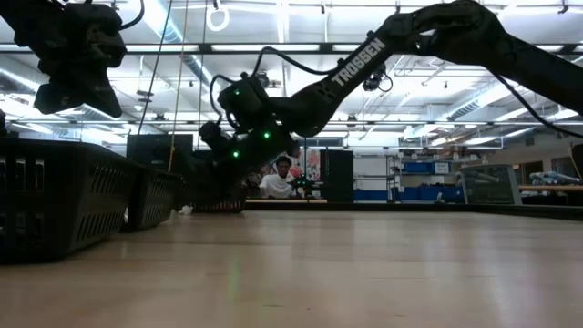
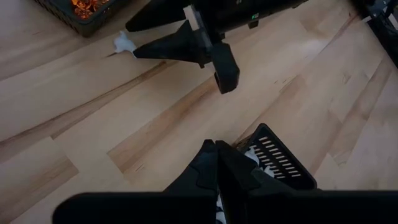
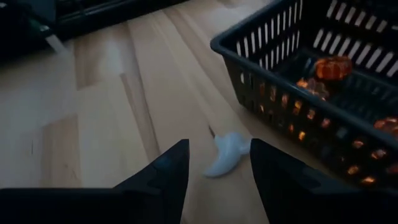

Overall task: Sort Halloween decoration
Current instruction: Put the white toy into the middle black bin

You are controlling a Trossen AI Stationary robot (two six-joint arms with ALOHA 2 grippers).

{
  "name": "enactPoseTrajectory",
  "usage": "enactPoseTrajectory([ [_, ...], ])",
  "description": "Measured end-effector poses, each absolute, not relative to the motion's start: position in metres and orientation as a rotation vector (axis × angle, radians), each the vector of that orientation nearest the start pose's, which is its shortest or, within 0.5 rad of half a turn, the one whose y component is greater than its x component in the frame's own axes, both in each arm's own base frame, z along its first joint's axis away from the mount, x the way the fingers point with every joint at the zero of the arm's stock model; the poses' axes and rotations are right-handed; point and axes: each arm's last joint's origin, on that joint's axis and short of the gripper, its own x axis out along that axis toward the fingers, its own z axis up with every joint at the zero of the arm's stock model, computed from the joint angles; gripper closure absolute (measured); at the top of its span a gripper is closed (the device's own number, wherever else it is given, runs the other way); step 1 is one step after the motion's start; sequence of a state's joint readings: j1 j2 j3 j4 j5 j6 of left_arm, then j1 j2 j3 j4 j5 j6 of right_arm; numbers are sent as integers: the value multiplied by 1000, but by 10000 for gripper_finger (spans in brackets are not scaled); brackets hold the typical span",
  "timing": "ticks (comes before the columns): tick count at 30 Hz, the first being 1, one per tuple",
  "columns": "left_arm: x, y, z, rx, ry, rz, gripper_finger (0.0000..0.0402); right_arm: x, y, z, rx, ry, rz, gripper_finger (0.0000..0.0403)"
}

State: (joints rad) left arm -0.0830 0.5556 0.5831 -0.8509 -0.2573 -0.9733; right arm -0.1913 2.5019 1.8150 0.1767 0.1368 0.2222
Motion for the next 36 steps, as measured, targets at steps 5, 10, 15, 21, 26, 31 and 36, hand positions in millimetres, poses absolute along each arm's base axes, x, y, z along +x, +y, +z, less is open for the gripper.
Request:
enactPoseTrajectory([
  [5,104,-1,239,-778,657,540,392,531,-106,86,224,459,-357,226],
  [10,104,-1,239,-783,657,542,392,540,-102,84,227,433,-344,227],
  [15,104,-1,239,-787,655,543,392,541,-98,84,192,432,-396,229],
  [21,104,-1,239,-793,657,543,392,543,-101,81,226,415,-262,229],
  [26,101,-2,236,-813,718,545,392,555,-83,98,125,512,-167,229],
  [31,102,-2,237,-802,698,526,392,568,-73,128,95,432,-77,221],
  [36,108,-3,245,-786,628,474,392,573,-79,138,123,427,-82,206],
])
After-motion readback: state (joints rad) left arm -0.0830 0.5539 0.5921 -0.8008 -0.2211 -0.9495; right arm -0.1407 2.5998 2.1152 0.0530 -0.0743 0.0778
